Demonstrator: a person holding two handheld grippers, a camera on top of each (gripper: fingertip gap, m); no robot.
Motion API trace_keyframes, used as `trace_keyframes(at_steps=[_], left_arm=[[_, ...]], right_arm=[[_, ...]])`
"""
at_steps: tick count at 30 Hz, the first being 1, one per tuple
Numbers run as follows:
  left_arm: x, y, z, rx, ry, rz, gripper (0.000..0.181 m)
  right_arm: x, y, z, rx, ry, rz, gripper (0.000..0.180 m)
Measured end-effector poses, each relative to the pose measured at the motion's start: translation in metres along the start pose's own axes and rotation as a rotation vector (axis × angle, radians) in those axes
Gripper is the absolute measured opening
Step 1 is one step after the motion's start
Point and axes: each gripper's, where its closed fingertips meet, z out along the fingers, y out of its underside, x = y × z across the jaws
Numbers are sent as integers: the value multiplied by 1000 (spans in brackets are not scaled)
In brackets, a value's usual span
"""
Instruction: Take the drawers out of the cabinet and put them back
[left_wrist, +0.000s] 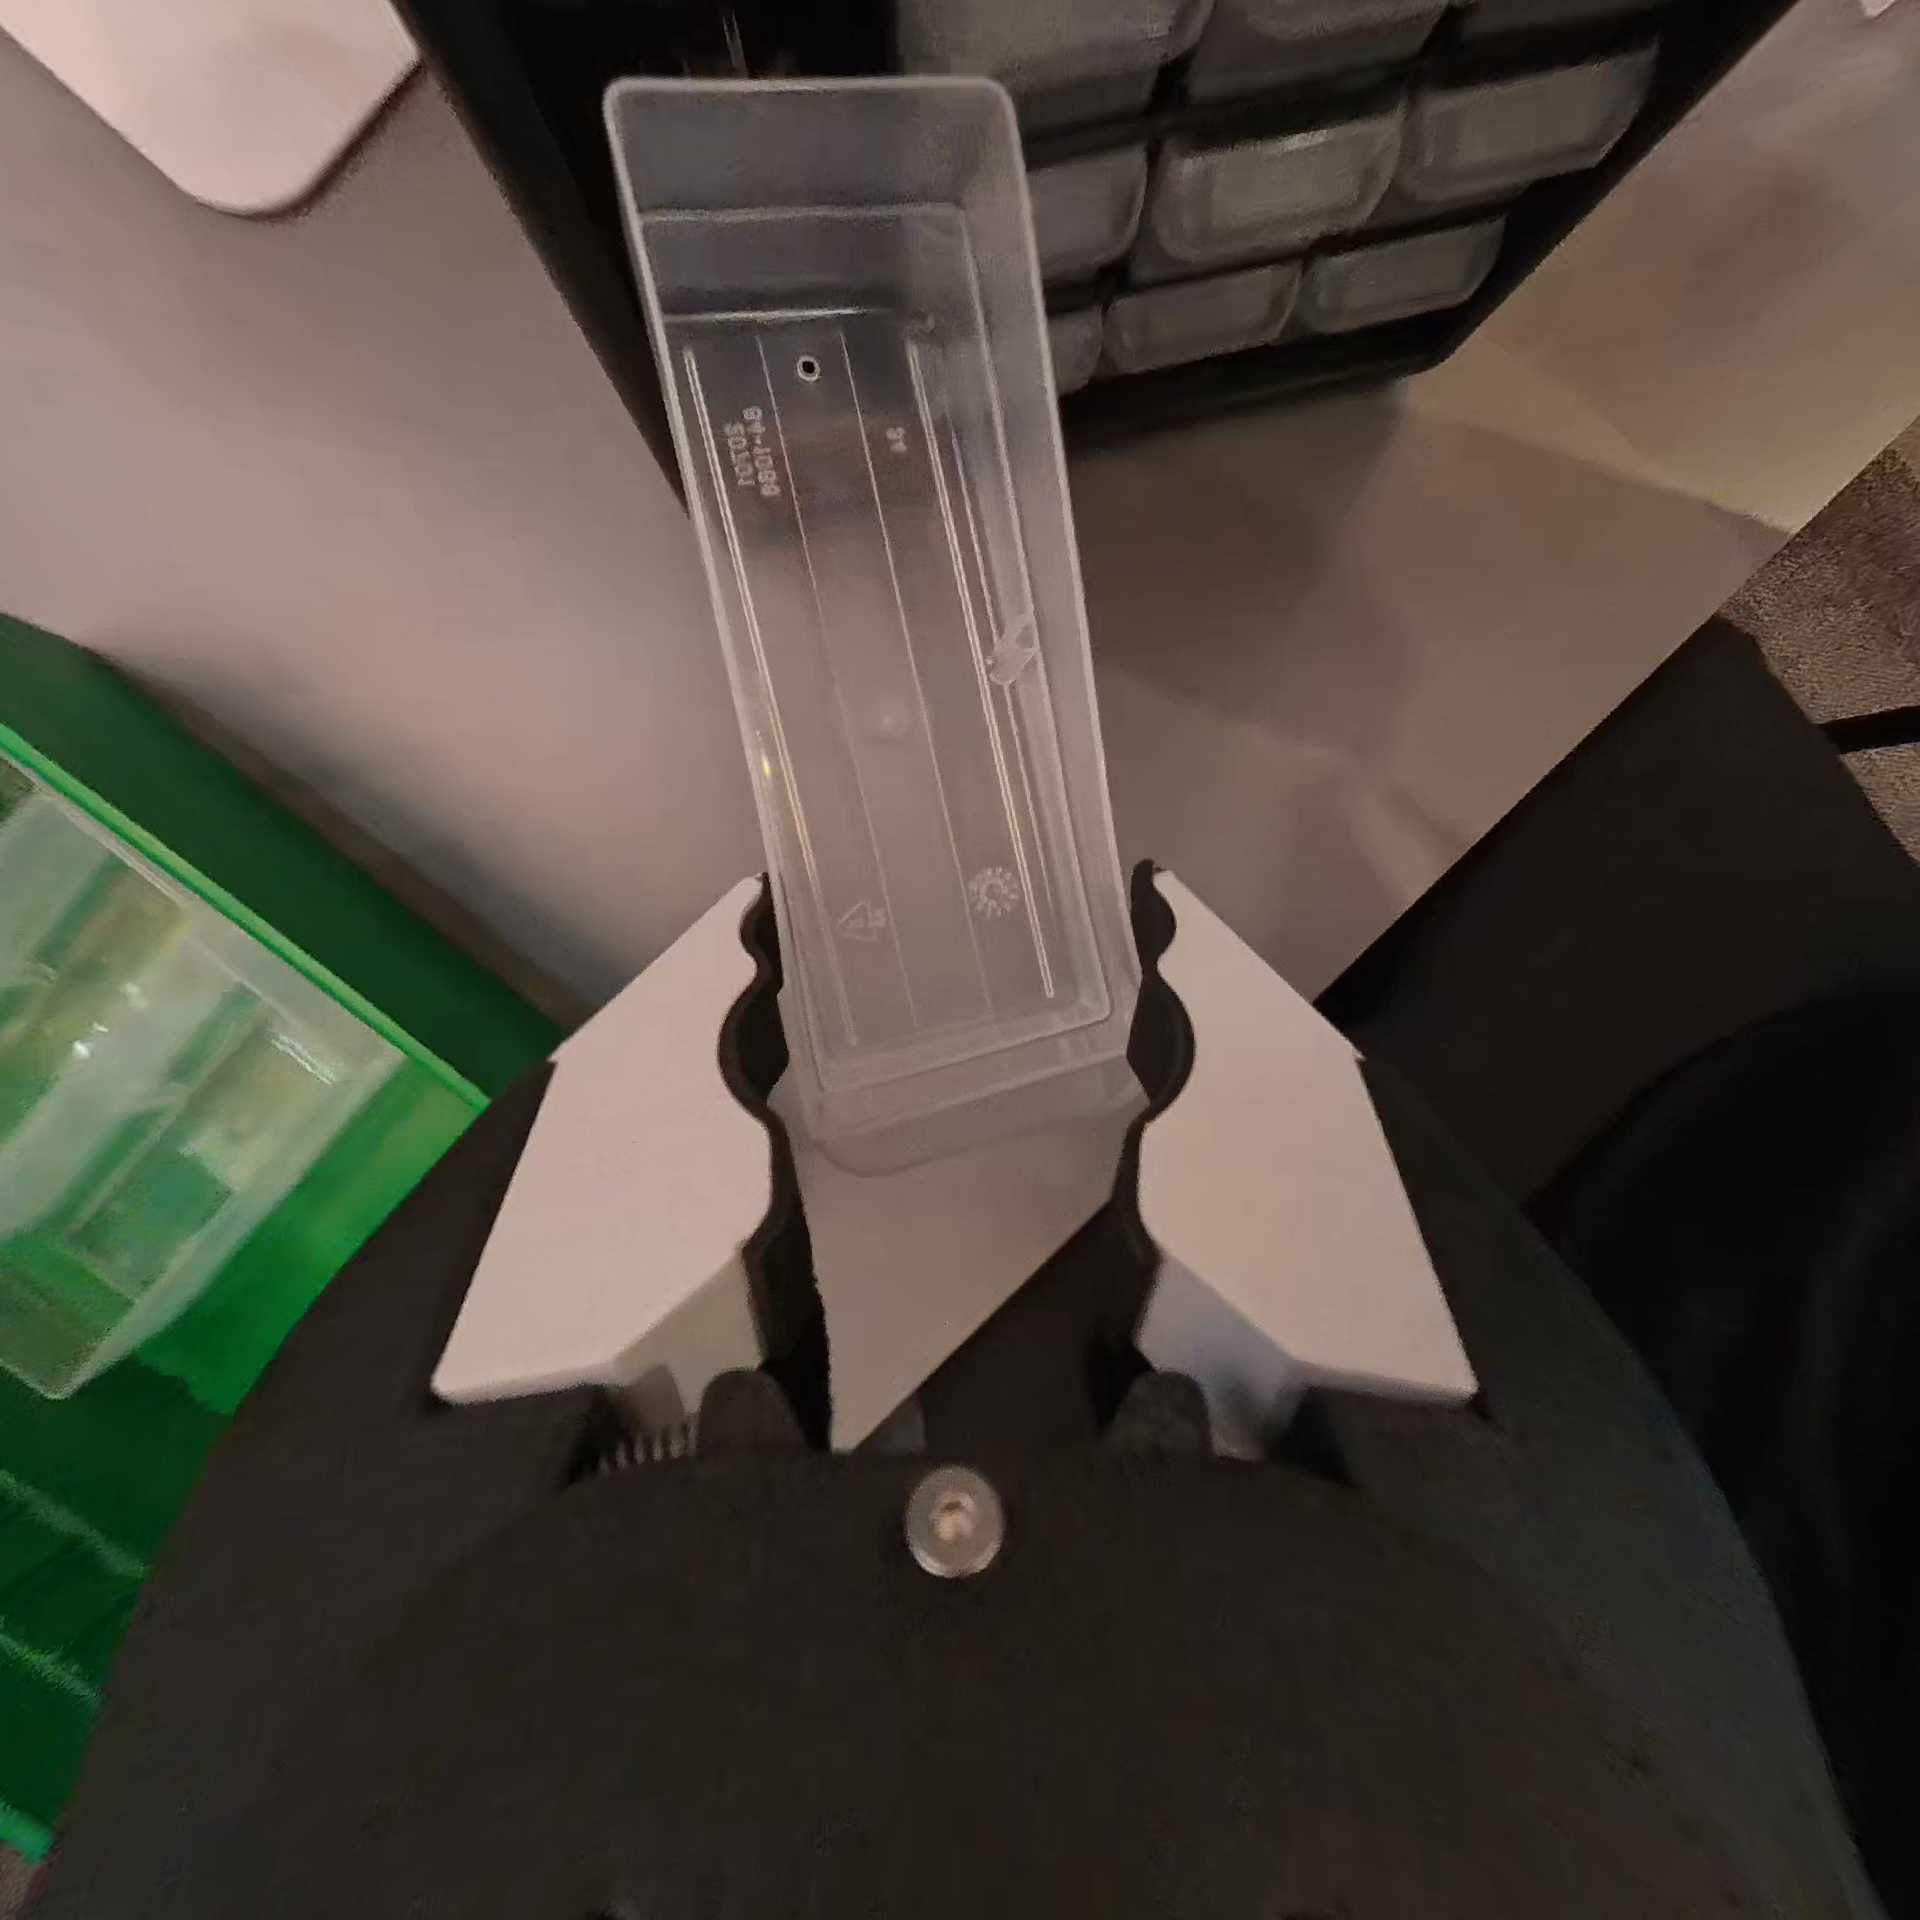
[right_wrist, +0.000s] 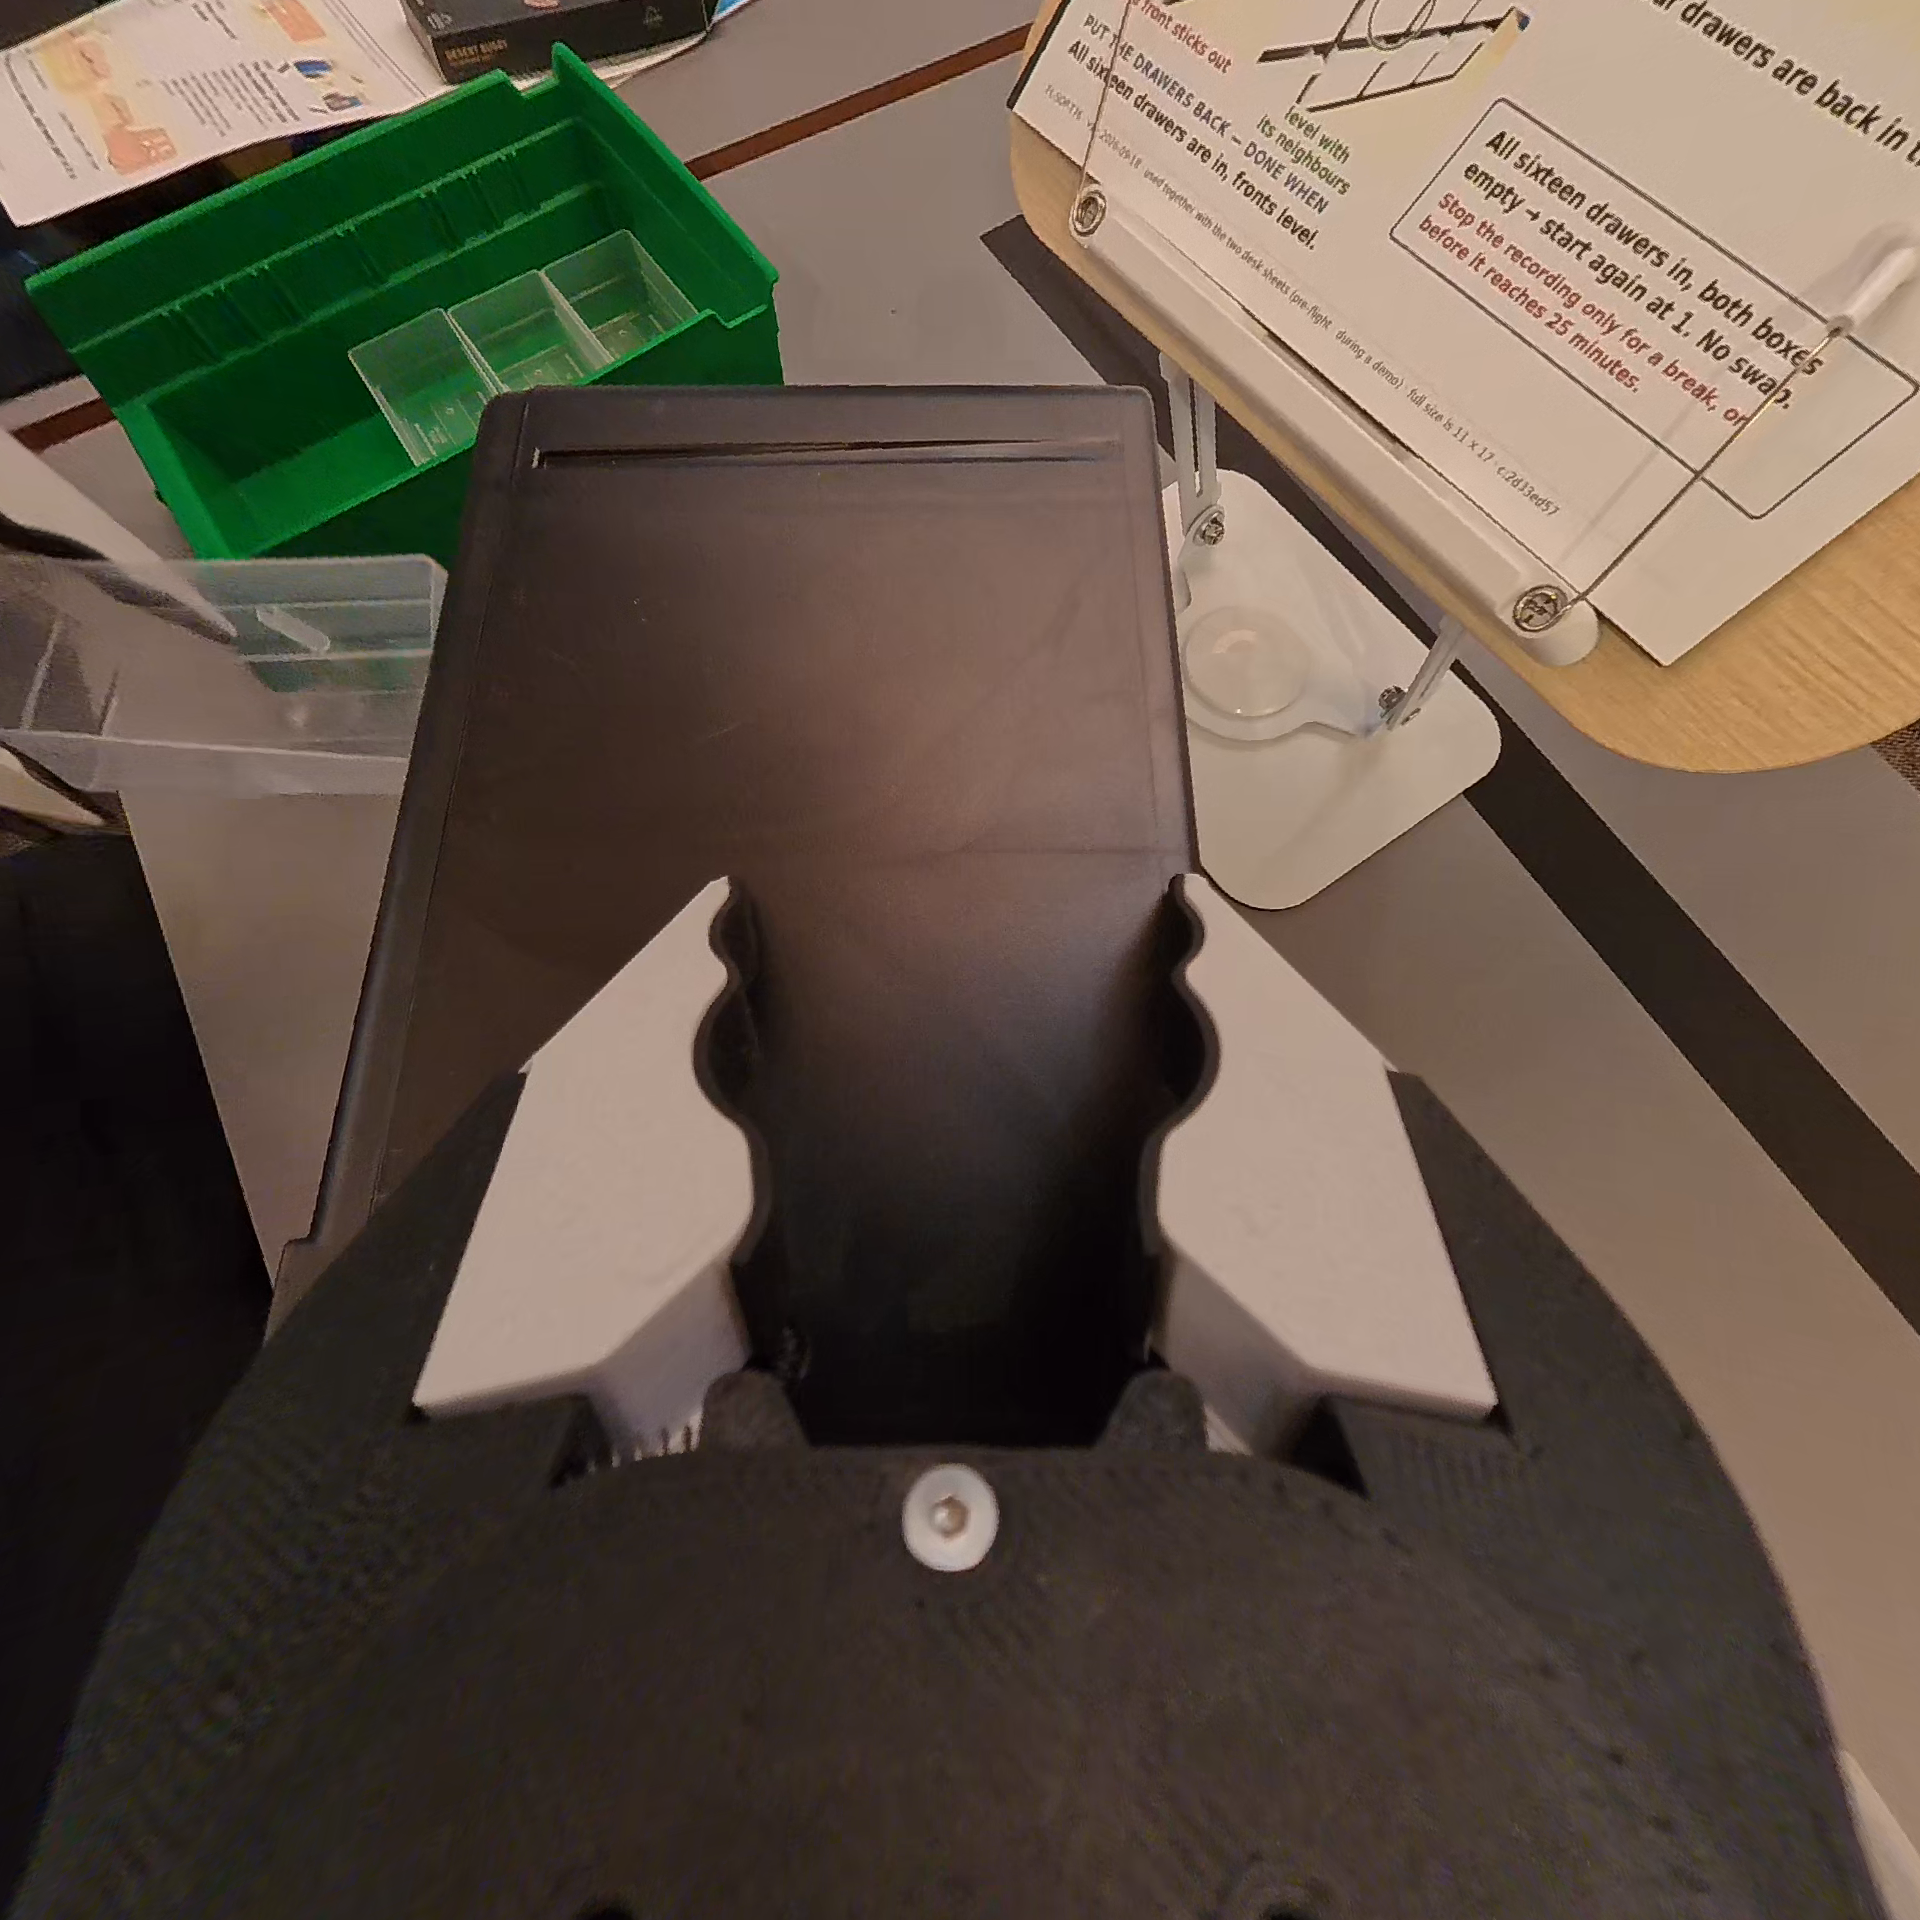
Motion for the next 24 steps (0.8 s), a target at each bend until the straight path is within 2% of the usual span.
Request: trace_keyframes(at_steps=[6, 13, 20, 24], left_arm=[[-9, -28, -3, -10, -6, 25, 65], [-9, -40, 1, -21, 116, -56, 65], [-11, -47, -7, 75, 217, -152, 63], [-16, -56, -15, 140, 217, -193, 63]], right_arm=[[0, 0, 0, -1, 0, 0, 79], [1, 0, 0, 0, 3, 2, 79], [1, 0, 0, 1, 5, 2, 79], [1, 0, 0, 1, 5, 1, 79]])
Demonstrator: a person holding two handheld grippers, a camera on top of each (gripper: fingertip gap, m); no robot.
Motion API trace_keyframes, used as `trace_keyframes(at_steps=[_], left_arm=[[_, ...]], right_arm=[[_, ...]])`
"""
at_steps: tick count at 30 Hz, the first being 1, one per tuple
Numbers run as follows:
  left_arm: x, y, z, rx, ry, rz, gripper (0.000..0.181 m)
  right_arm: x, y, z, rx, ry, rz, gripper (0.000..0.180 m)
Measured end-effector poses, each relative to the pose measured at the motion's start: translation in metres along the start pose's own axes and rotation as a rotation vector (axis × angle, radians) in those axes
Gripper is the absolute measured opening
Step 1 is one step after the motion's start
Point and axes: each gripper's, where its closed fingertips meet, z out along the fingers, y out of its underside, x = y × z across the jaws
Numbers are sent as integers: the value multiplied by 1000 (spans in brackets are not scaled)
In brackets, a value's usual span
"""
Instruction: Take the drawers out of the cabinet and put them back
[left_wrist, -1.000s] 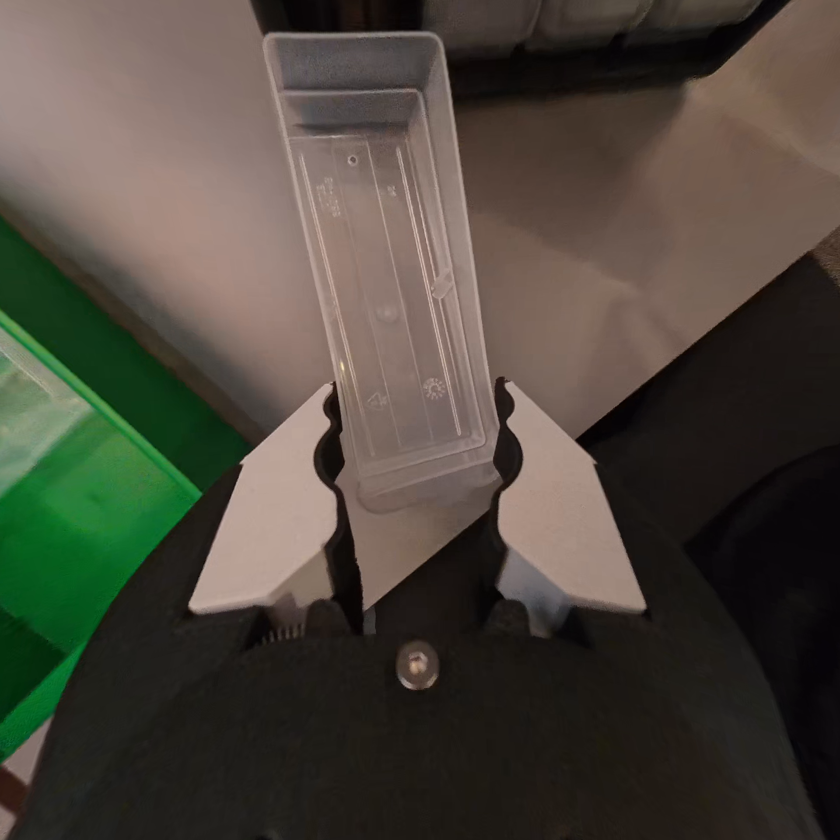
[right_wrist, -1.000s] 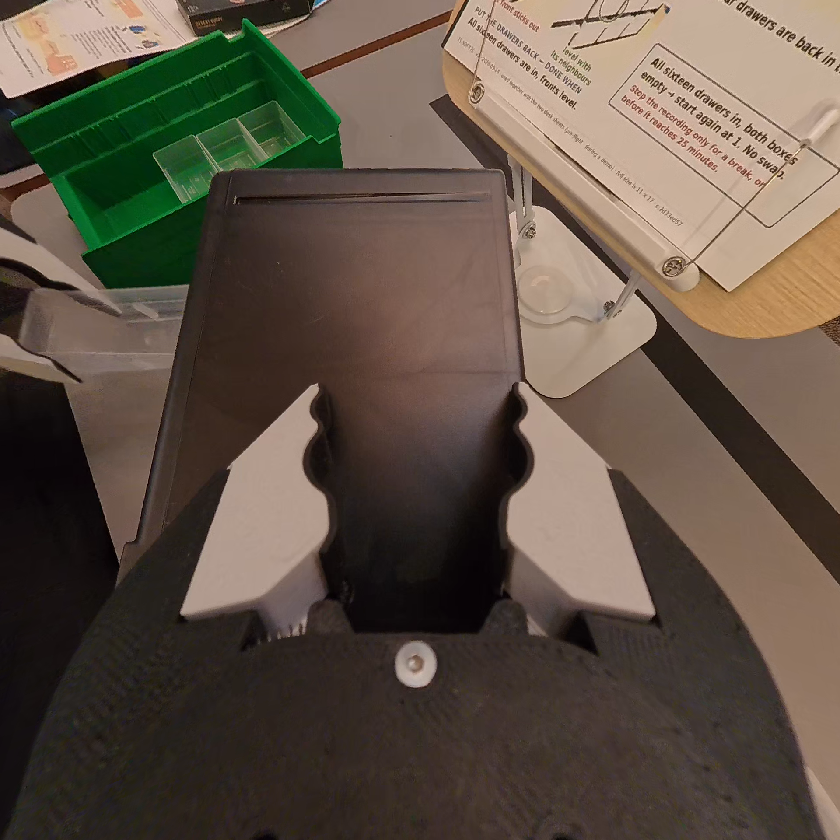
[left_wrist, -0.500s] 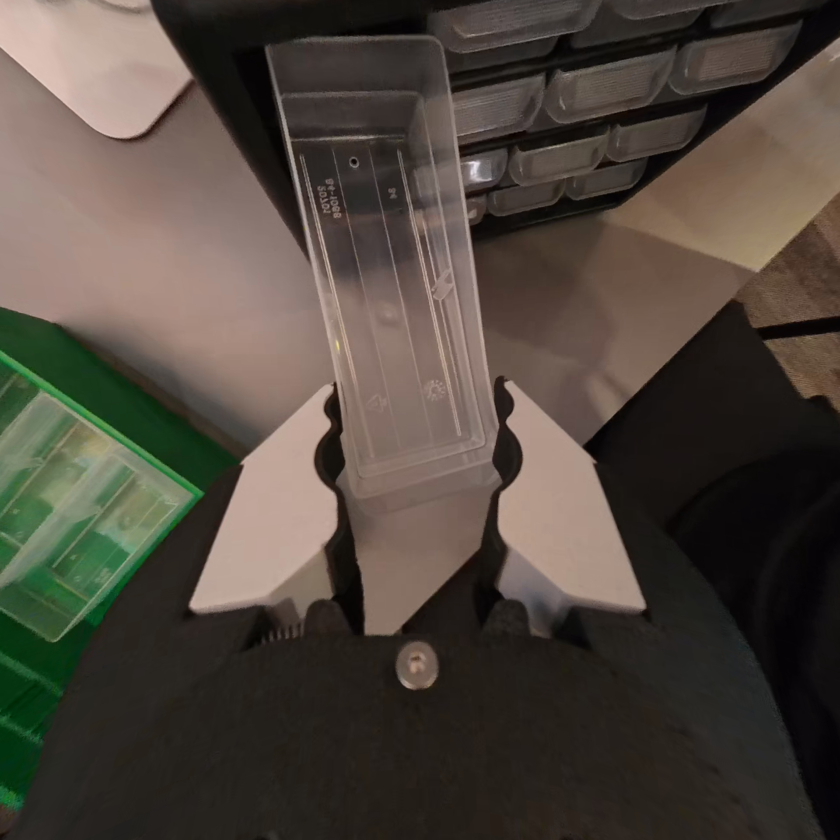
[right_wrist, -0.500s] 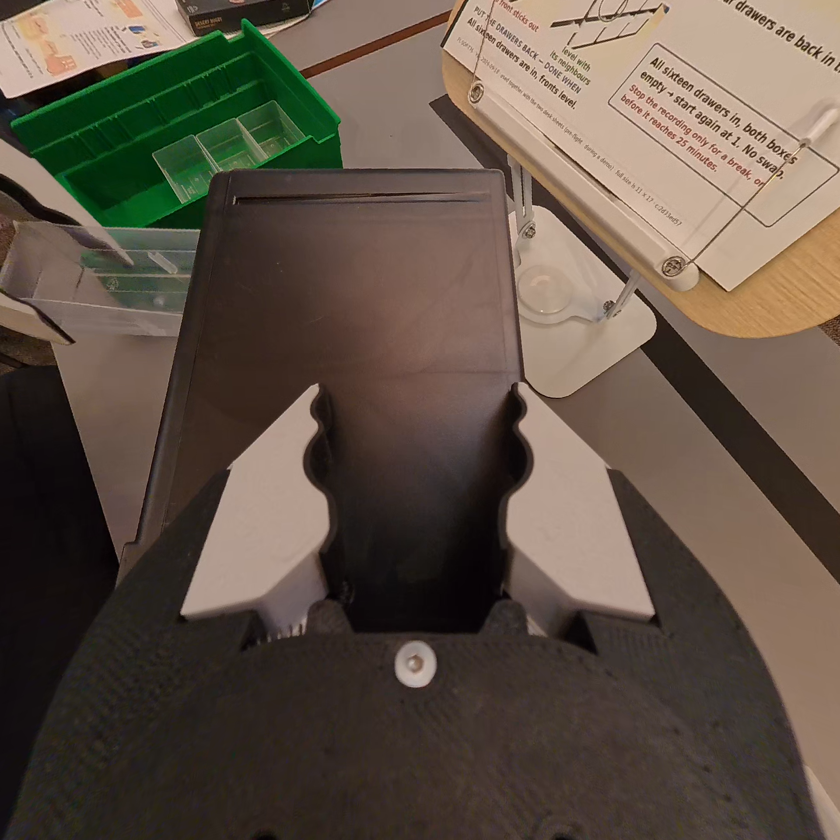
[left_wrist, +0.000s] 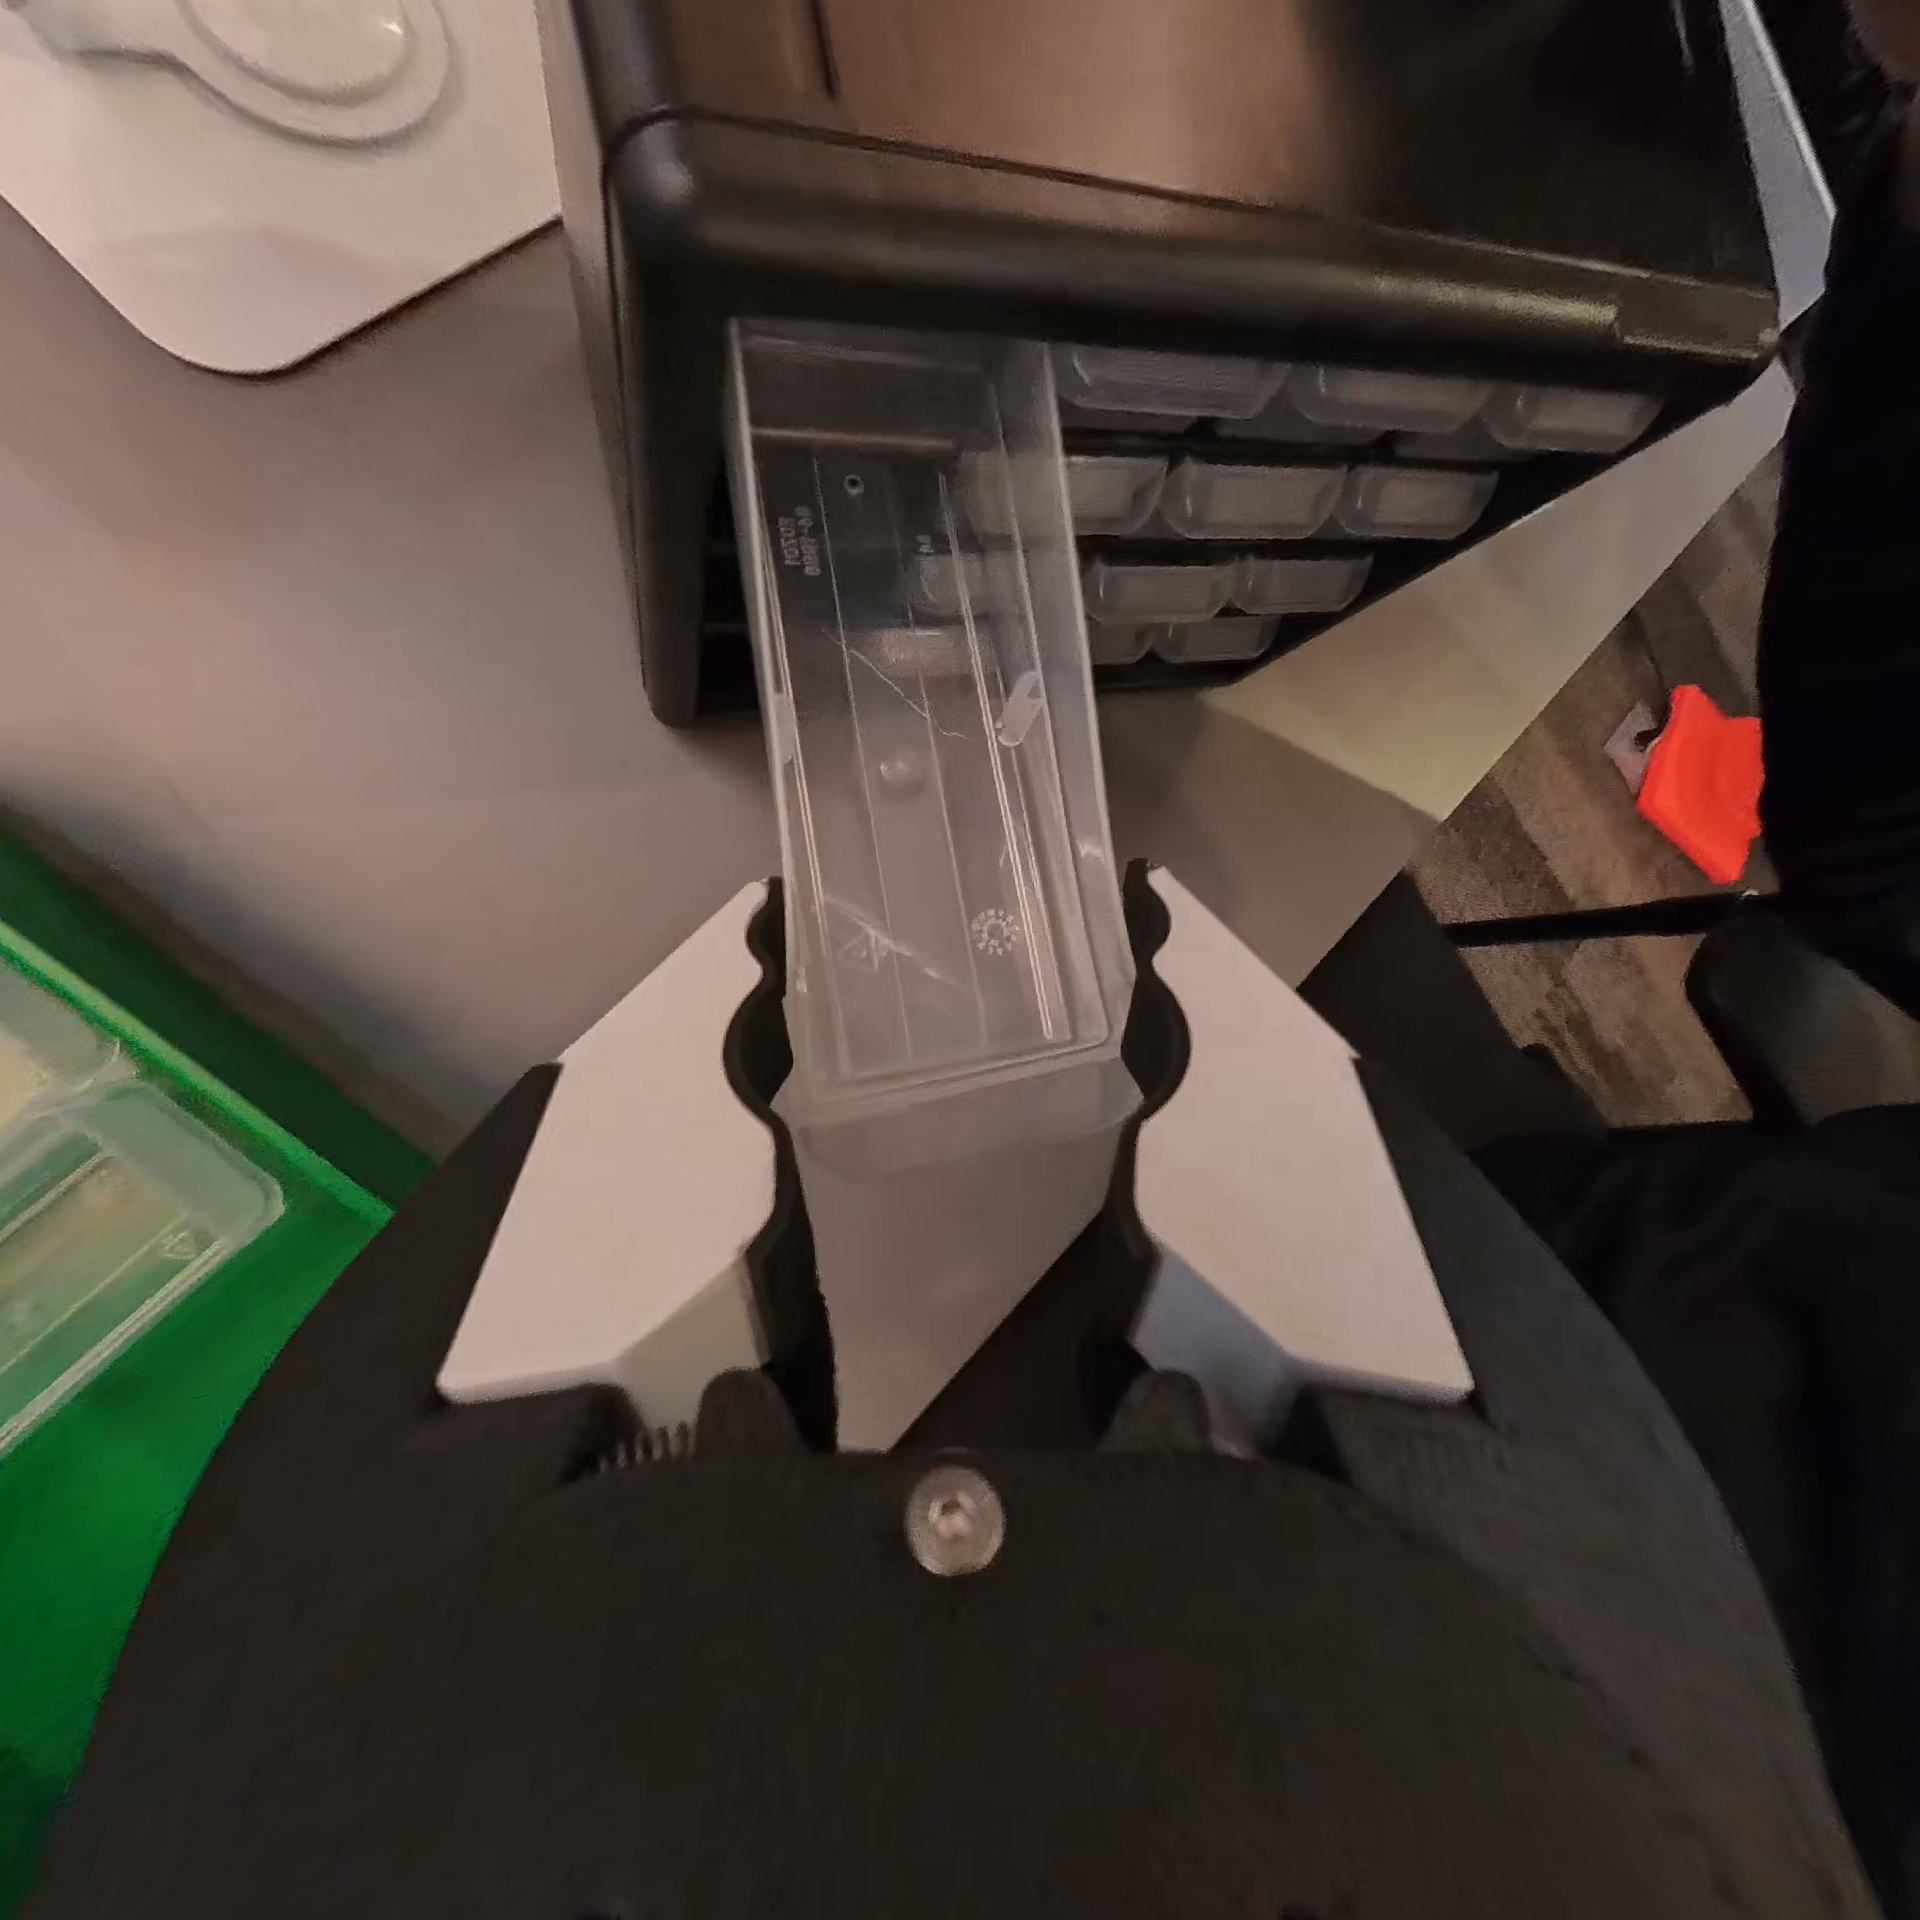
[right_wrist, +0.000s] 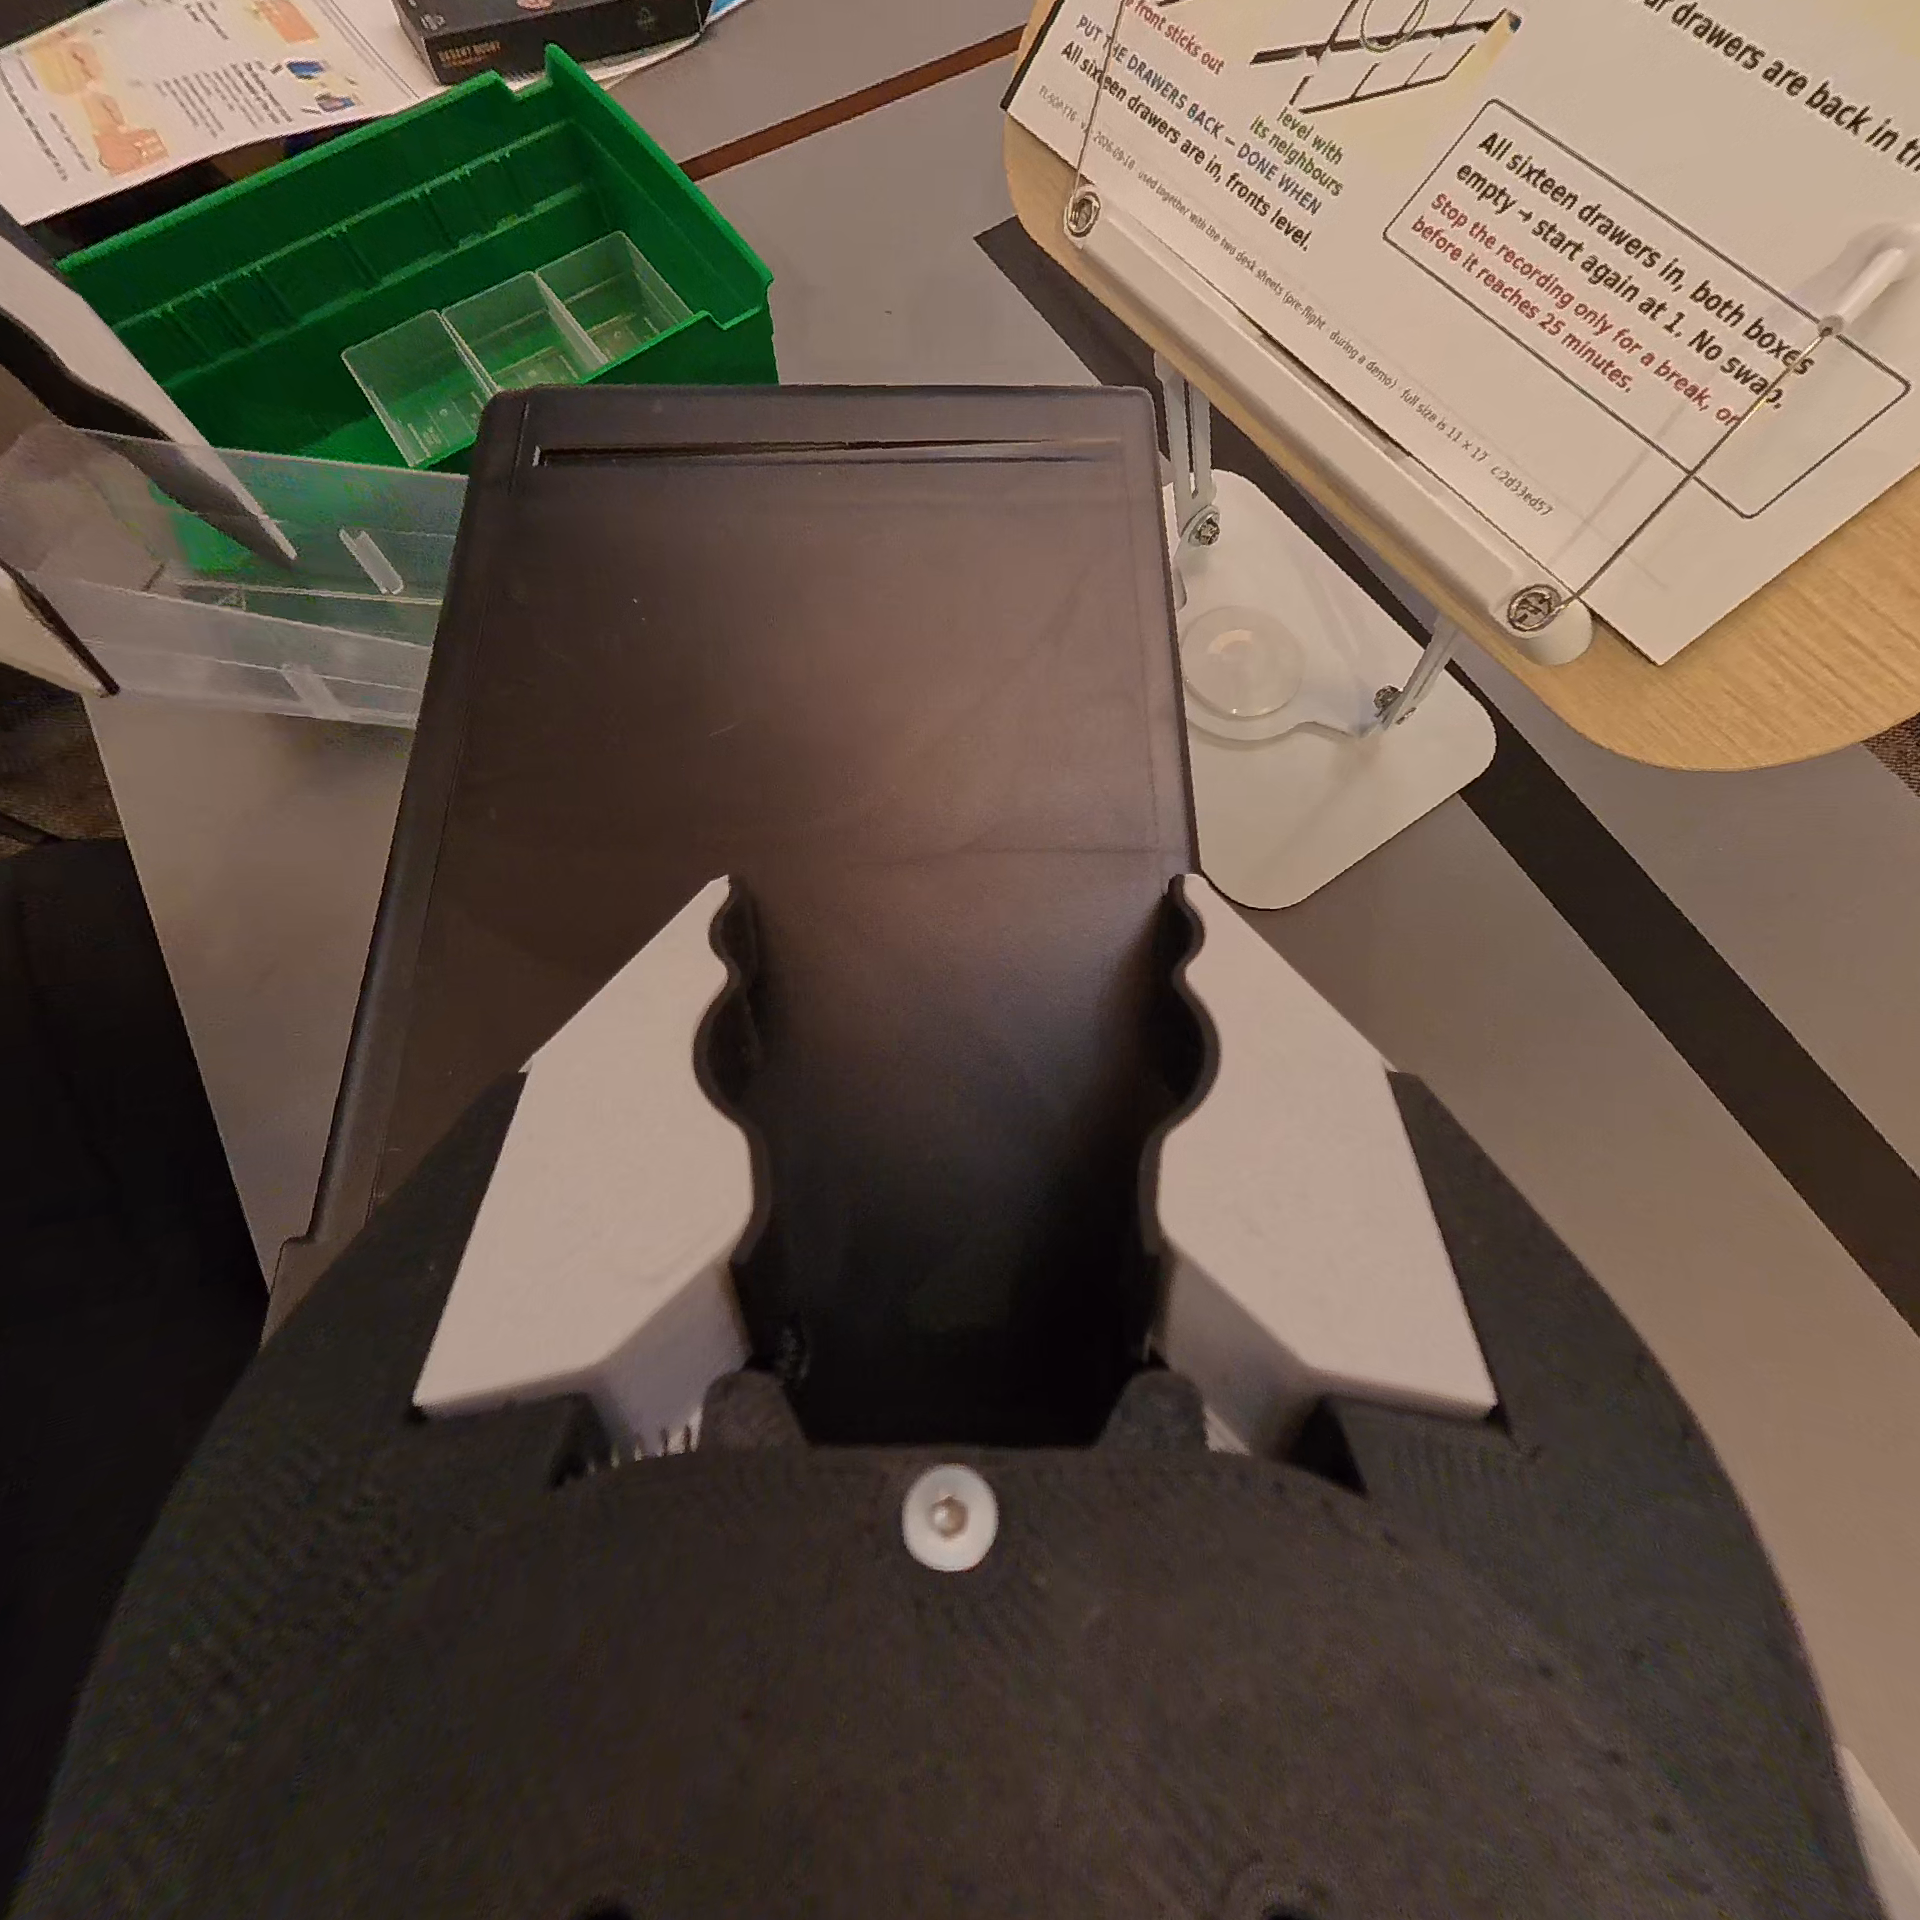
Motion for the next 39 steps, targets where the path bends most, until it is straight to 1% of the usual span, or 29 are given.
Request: trace_keyframes(at_steps=[9, 14, 17, 18, 19, 21, 22, 24, 26, 27, 30, 33, 37, 39], left_arm=[[-3, -17, 22, 119, -35, 14, 63], [-8, -37, 29, 181, -60, 40, 64], [-8, -53, 41, 220, -91, 62, 66], [-5, -56, 44, 220, -91, 82, 68], [-2, -58, 46, 225, -83, 115, 74], [-2, -51, 45, 219, -109, 191, 82], [-5, -46, 41, 221, -118, 214, 90], [-11, -39, 30, 254, -127, 238, 95], [-18, -38, 16, 299, -135, 261, 95], [-25, -37, 10, 310, -164, 274, 92], [-44, -42, 3, 326, -224, 286, 89], [-47, -55, 12, 335, -227, 277, 88], [-58, -76, 27, 345, -310, 274, 89], [-62, -86, 33, 360, -321, 248, 88]], right_arm=[[0, 0, 0, 2, 2, 0, 78], [1, 0, 0, 2, 6, 3, 78], [1, 0, 0, 3, 7, 3, 78], [1, 0, 0, 3, 7, 3, 78], [1, 0, 0, 4, 7, 3, 78], [1, 0, 0, 4, 7, 4, 78], [1, 0, 0, 4, 7, 3, 78], [1, 0, 0, 3, 6, 3, 78], [1, 0, 0, 4, 6, 3, 78], [1, 0, 0, 4, 6, 3, 78], [1, 0, 0, 4, 6, 2, 78], [1, 0, 0, 4, 6, 3, 78], [1, 0, 0, 4, 6, 4, 78], [1, 0, 0, 5, 7, 4, 78]])
